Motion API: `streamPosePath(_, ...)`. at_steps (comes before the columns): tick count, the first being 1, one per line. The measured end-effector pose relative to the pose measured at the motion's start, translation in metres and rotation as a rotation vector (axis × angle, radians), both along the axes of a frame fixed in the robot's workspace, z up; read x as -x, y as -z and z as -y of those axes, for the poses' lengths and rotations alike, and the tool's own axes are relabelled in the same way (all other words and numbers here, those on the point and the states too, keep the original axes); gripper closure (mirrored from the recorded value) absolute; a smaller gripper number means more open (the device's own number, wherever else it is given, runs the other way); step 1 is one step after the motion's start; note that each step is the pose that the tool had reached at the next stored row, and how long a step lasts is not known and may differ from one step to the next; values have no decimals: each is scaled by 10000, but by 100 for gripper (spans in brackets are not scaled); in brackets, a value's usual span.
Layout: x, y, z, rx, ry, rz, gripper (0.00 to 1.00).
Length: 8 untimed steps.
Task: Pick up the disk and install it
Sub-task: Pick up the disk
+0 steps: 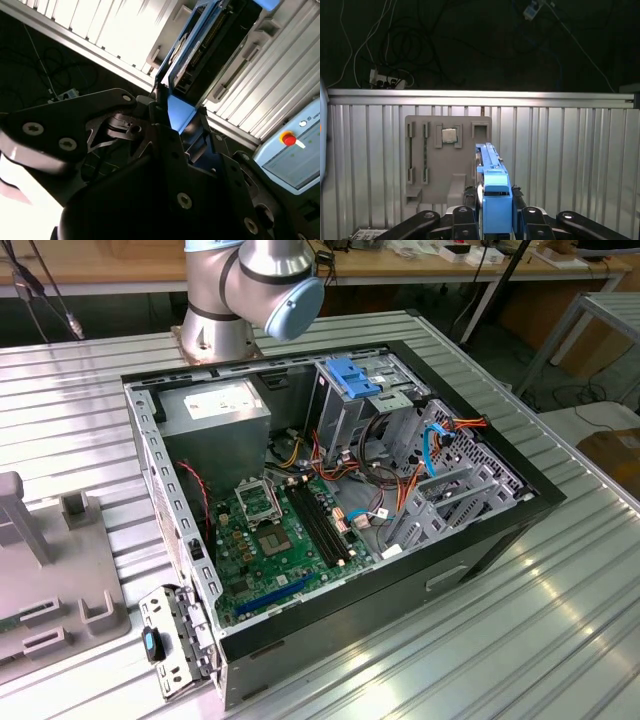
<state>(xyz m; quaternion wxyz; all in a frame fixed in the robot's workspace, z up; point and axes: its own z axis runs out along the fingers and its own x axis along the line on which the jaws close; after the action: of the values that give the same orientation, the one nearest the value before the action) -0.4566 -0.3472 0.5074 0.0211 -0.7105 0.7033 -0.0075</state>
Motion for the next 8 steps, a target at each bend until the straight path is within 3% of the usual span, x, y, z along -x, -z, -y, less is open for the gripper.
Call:
streamPosePath(2, -48, 0, 0, 0, 0, 0, 64)
streamPosePath(4, -156, 0, 0, 0, 0, -1, 64)
streamPosePath(8, -254, 0, 0, 0, 0, 0, 64)
